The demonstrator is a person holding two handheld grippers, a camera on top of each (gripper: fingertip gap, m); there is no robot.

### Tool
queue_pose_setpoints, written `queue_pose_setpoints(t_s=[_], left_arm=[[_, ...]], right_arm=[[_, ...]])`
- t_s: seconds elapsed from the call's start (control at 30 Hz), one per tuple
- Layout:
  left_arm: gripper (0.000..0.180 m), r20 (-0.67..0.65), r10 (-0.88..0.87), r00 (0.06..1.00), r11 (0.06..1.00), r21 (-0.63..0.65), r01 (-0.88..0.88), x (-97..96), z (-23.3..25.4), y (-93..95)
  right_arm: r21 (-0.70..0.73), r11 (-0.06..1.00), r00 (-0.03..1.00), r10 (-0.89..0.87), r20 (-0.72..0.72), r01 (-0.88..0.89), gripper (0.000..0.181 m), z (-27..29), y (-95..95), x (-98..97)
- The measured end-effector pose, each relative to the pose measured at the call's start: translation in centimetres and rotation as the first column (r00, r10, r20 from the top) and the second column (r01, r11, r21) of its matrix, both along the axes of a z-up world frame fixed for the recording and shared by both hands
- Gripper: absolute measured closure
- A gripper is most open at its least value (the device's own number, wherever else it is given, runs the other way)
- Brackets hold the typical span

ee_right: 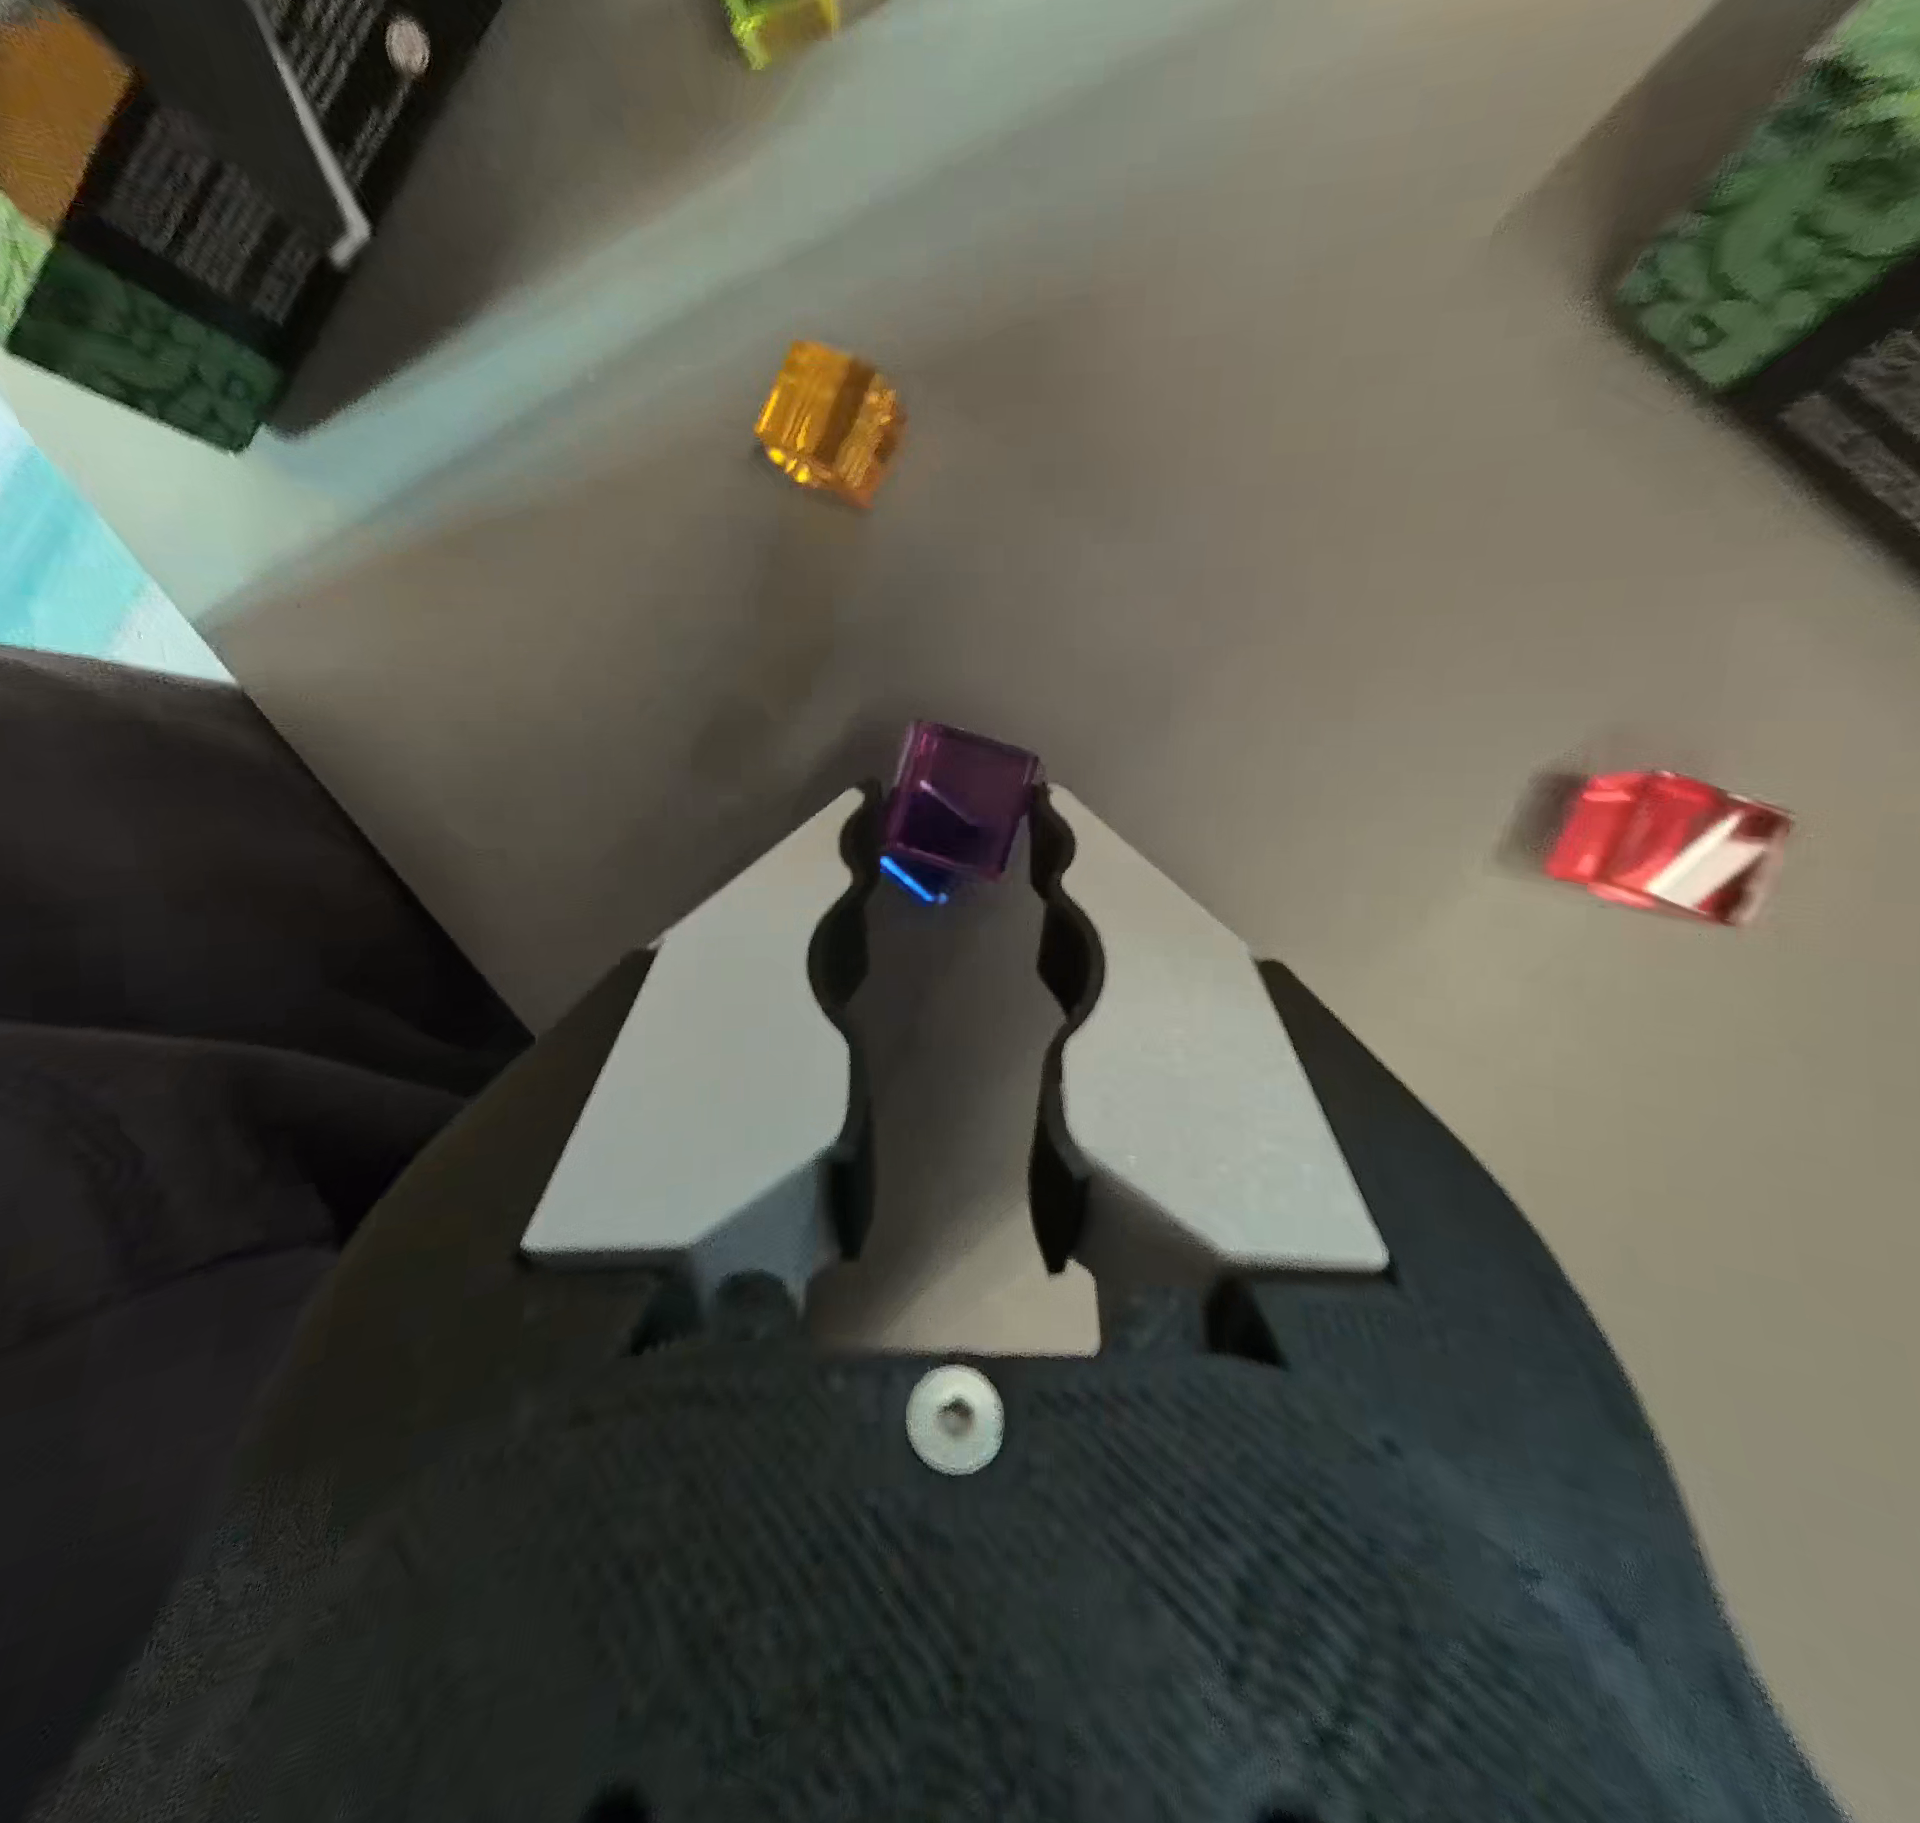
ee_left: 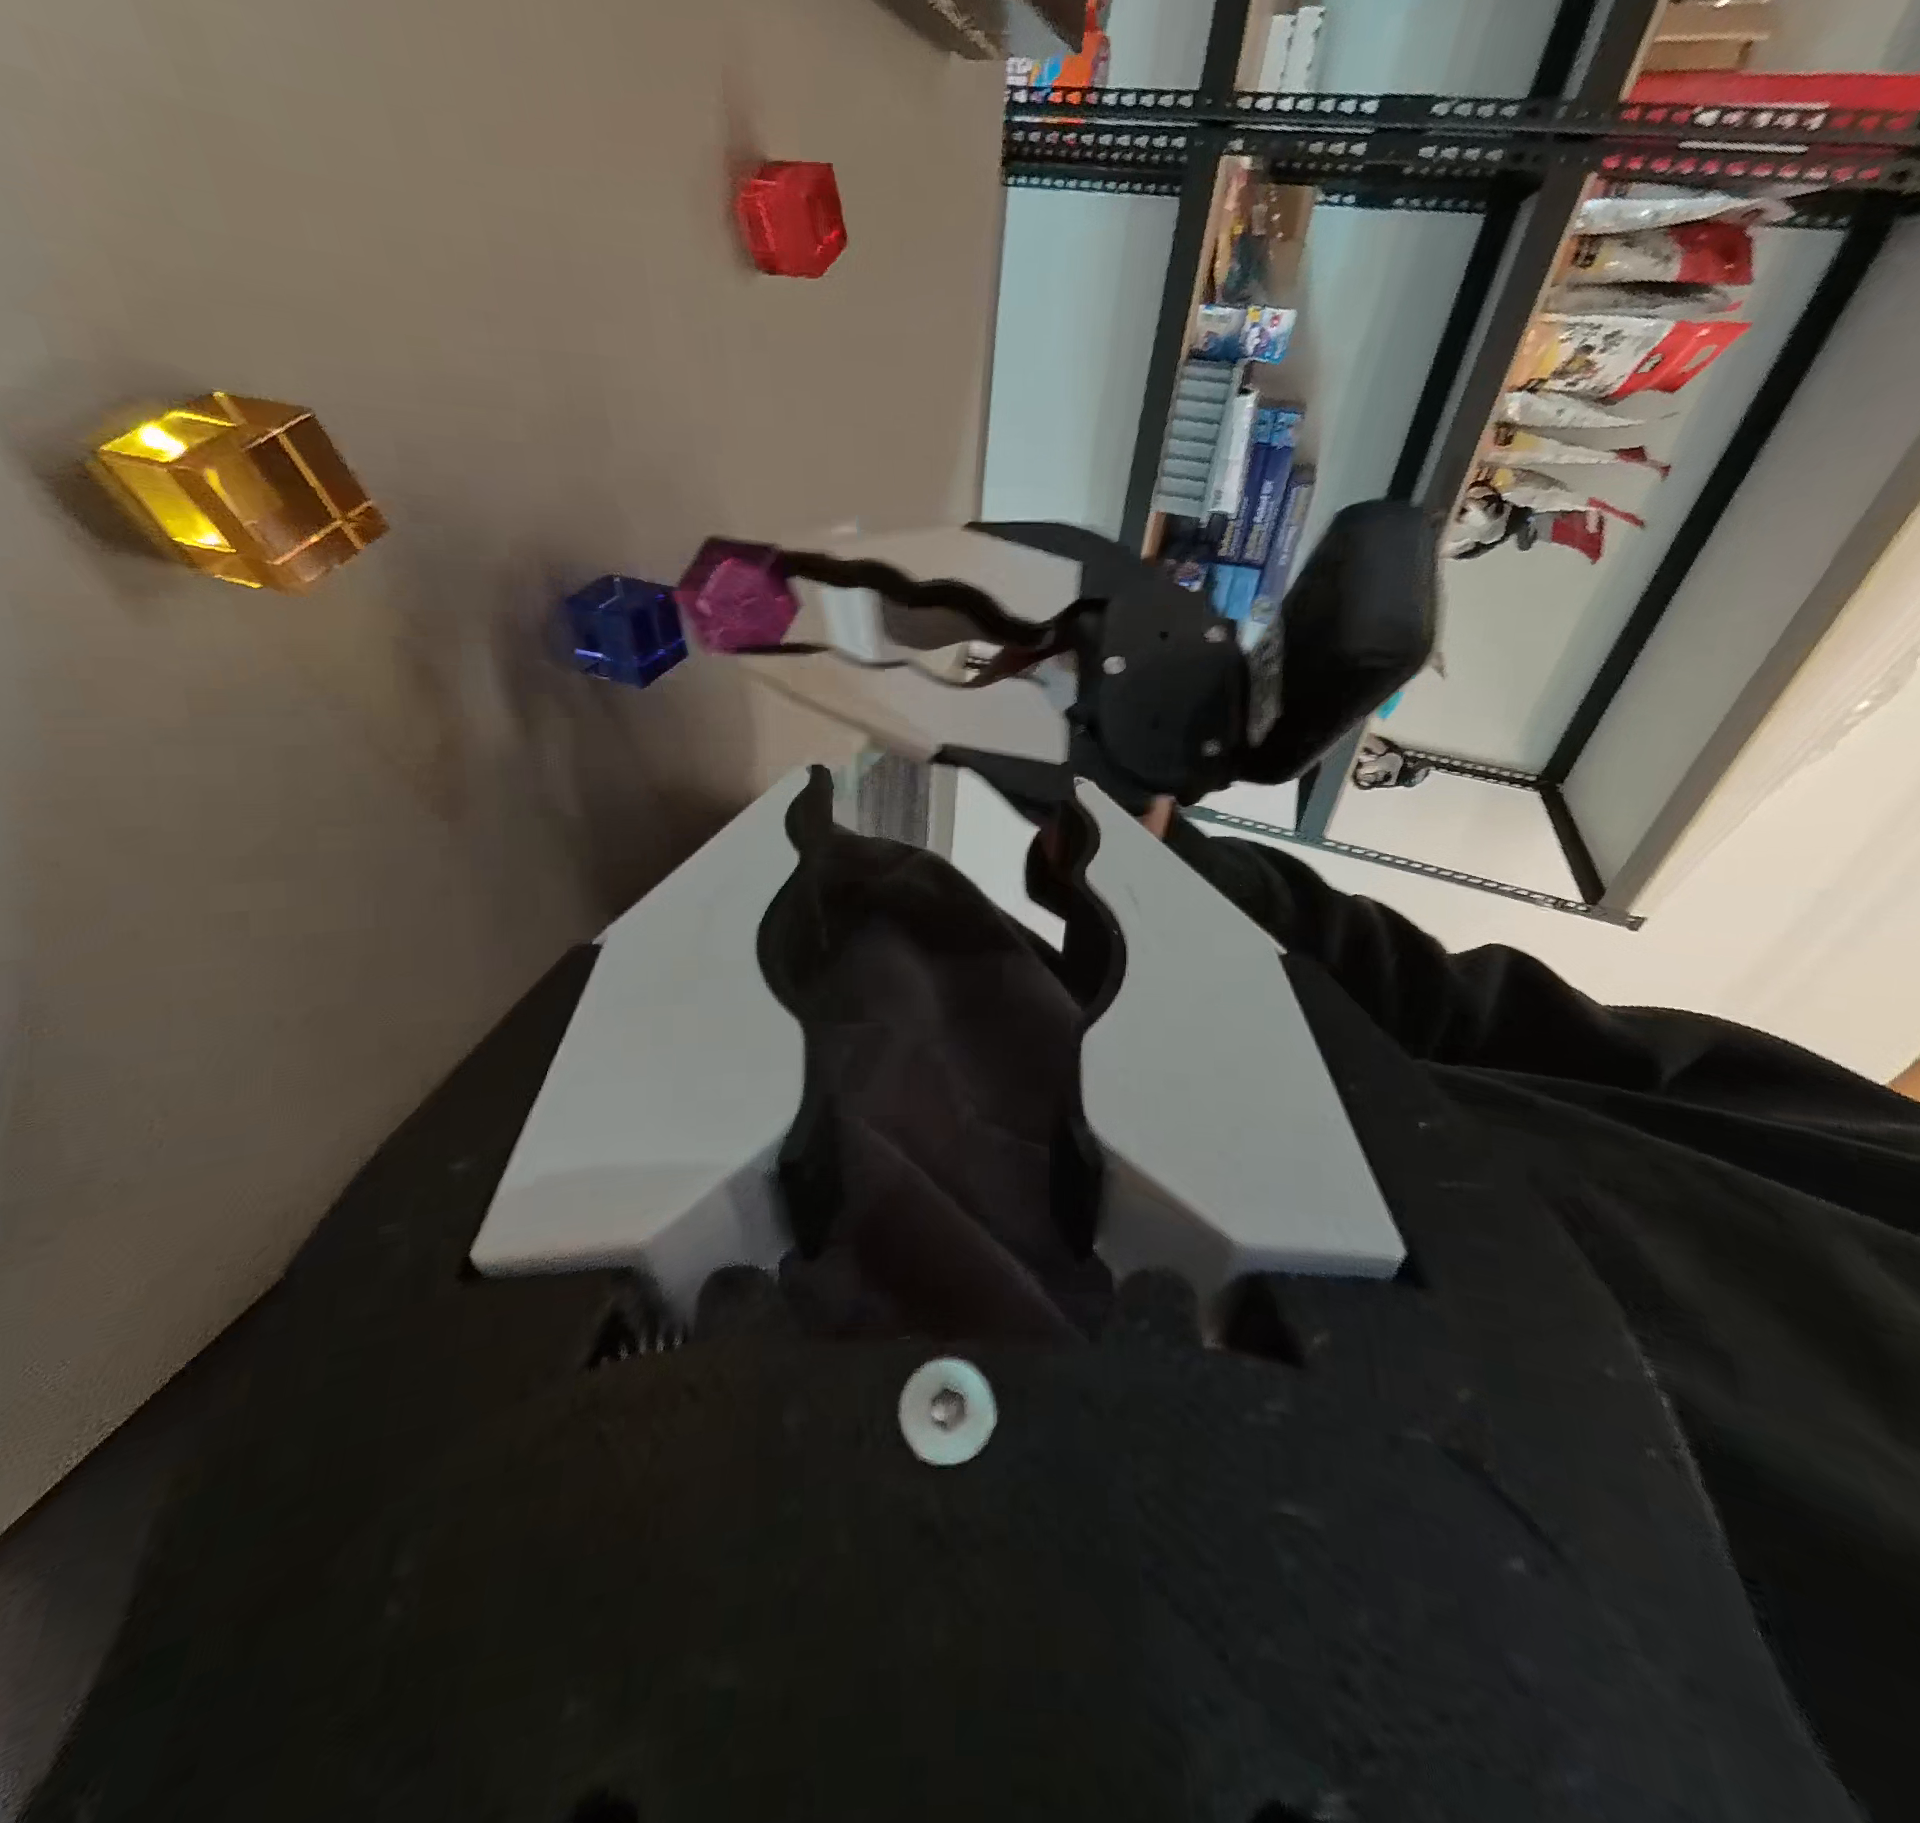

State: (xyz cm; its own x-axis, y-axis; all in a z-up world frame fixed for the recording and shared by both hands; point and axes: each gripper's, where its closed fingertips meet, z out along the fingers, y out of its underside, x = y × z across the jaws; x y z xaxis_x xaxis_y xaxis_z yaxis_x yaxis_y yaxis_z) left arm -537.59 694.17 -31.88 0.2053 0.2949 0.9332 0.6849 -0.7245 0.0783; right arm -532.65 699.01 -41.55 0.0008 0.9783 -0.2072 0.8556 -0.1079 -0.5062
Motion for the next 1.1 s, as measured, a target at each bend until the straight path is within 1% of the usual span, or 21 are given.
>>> queue_pose_setpoints(t_s=[0.07, 0.13, 0.17, 0.23, 0.33, 0.4, 0.47, 0.53, 0.67, 0.73, 0.77, 0.93, 1.1], left_arm=[[0.139, -0.029, -0.013, 0.999, 1.0, -0.016, 0.012, 0.1, -0.8, -0.4], [0.139, -0.075, -0.031, 0.997, 0.999, -0.033, 0.028, 0.2, -1.9, -0.6], [0.14, -0.12, -0.037, 0.992, 0.999, -0.042, 0.032, 0.0, -2.6, -0.7], [0.14, -0.284, -0.022, 0.959, 0.999, -0.041, 0.011, -1.3, -3.9, -0.6], [0.139, -0.519, -0.049, 0.854, 0.998, -0.06, 0.021, -3.8, -5.7, -0.5], [0.137, -0.632, -0.088, 0.77, 0.996, -0.08, 0.048, -5.2, -6.6, -0.3], [0.132, -0.716, -0.145, 0.683, 0.989, -0.119, 0.086, -6.1, -7.7, -0.1], [0.127, -0.772, -0.207, 0.601, 0.978, -0.157, 0.135, -6.5, -8.8, 0.1], [0.116, -0.834, -0.305, 0.46, 0.947, -0.214, 0.24, -5.7, -10.6, 0.6], [0.109, -0.85, -0.339, 0.404, 0.933, -0.248, 0.261, -5.4, -11.5, 0.5], [0.108, -0.849, -0.351, 0.396, 0.928, -0.26, 0.265, -5.2, -12.0, 0.5], [0.105, -0.825, -0.343, 0.448, 0.933, -0.246, 0.262, -4.9, -12.8, 0.5], [0.105, -0.795, -0.355, 0.491, 0.929, -0.244, 0.277, -5.1, -13.3, 0.7]], right_arm=[[-0.003, 0.999, 0.999, -0.038, -0.011, 0.038, 0.154, 0.7, 1.2, 0.5], [0.007, 0.999, 0.999, -0.04, -0.001, 0.04, 0.154, 0.7, 1.8, 1.3], [0.014, 1.0, 1.0, -0.027, 0.006, 0.027, 0.154, 0.6, 1.8, 1.6], [0.028, 0.999, 1.0, 0.019, 0.022, -0.02, 0.154, 0.3, 1.4, 2.0], [0.052, 0.994, 0.995, 0.095, 0.04, -0.097, 0.154, -0.4, 0.3, 1.7], [0.074, 0.991, 0.993, 0.107, 0.041, -0.11, 0.154, -0.6, 0.3, 1.2], [0.083, 0.995, 0.998, 0.057, 0.034, -0.059, 0.154, -0.7, 1.6, 0.6], [0.069, 0.996, 0.998, -0.055, 0.023, 0.053, 0.154, -0.8, 4.0, 0.3], [0.054, 0.954, 0.955, -0.295, -0.007, 0.295, 0.155, -0.2, 10.4, 1.1], [0.062, 0.936, 0.938, -0.346, -0.012, 0.346, 0.156, 0.1, 12.8, 1.5], [0.066, 0.933, 0.936, -0.353, -0.01, 0.353, 0.156, 0.1, 13.6, 1.6], [0.082, 0.944, 0.947, -0.322, 0.008, 0.32, 0.155, -0.5, 14.9, 0.8], [0.054, 0.948, 0.949, -0.314, -0.005, 0.314, 0.156, -0.2, 14.4, -0.4]])
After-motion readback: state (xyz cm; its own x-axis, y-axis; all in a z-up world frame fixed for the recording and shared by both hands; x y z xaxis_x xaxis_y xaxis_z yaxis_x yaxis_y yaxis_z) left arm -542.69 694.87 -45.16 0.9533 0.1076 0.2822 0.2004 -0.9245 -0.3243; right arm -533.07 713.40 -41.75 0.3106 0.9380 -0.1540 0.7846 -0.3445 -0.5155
